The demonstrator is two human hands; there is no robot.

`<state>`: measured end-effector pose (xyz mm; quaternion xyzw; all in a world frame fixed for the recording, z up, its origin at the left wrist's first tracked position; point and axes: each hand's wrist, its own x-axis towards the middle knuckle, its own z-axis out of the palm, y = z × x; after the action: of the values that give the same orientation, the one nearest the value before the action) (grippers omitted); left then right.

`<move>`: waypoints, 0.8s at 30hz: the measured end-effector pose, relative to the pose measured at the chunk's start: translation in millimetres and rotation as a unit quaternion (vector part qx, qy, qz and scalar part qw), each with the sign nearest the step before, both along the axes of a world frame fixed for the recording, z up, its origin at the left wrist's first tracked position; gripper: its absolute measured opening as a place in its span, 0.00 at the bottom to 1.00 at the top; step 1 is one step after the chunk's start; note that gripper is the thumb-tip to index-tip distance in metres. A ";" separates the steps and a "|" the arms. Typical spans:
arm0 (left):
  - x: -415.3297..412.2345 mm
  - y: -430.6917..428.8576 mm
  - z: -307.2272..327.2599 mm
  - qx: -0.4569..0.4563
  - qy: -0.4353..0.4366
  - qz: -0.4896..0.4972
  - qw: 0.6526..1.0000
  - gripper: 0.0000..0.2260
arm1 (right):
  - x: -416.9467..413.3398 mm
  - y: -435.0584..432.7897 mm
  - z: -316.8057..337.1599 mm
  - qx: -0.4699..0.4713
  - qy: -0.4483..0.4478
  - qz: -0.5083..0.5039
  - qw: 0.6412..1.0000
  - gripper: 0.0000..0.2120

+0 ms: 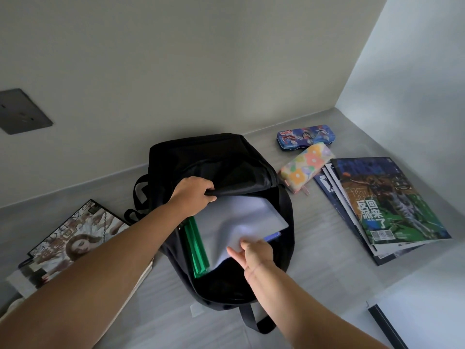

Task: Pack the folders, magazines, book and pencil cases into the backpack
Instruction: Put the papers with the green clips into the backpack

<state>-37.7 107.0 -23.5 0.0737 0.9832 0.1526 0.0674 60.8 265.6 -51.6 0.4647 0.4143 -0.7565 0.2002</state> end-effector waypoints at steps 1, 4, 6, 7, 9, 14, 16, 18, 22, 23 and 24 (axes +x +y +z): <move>-0.6 -0.9 0.2 0.004 0.001 0.004 1.000 0.09 | -5.1 -3.6 -1.5 0.001 -0.003 0.000 1.000 0.07; -1.1 -1.8 1.7 0.013 0.009 0.006 1.000 0.08 | -16.8 -11.6 -5.3 -0.005 0.037 0.019 0.999 0.16; -0.1 1.8 2.7 0.024 0.000 0.000 1.000 0.07 | -21.8 -14.2 -5.5 -0.005 0.059 0.029 0.998 0.21; -0.1 4.1 2.8 0.024 -0.002 -0.003 1.000 0.07 | -23.9 -14.6 -5.9 -0.005 0.062 0.029 0.998 0.21; -1.5 6.0 2.0 0.018 0.007 0.002 1.000 0.06 | -24.0 -12.7 -6.9 0.004 0.055 0.032 0.998 0.22; -0.6 -0.7 -10.9 -0.014 0.045 0.052 0.998 0.11 | -20.5 -1.2 -2.3 0.037 0.010 0.083 0.996 0.15; -0.2 -2.1 -18.6 -0.081 0.054 0.047 0.994 0.19 | -18.4 2.9 1.8 0.039 0.007 0.113 0.993 0.08; -1.7 -2.5 -20.5 -0.163 0.010 0.032 0.986 0.29 | -15.6 8.7 7.1 0.052 0.011 0.152 0.987 0.09; -6.7 -0.1 -15.9 -0.237 -0.127 0.002 0.963 0.41 | -13.2 31.2 16.4 0.081 0.074 0.244 0.964 0.06; -7.9 3.6 -13.4 -0.229 -0.147 0.006 0.962 0.43 | -15.5 39.4 18.7 0.089 0.108 0.266 0.954 0.05; -9.2 9.6 -10.1 -0.210 -0.155 0.014 0.965 0.44 | -20.4 50.4 17.6 0.106 0.144 0.280 0.943 0.08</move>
<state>-46.9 116.6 -33.6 0.0194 0.9716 -0.0467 0.2311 40.5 316.0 -34.0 0.2345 0.6302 -0.6804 0.2915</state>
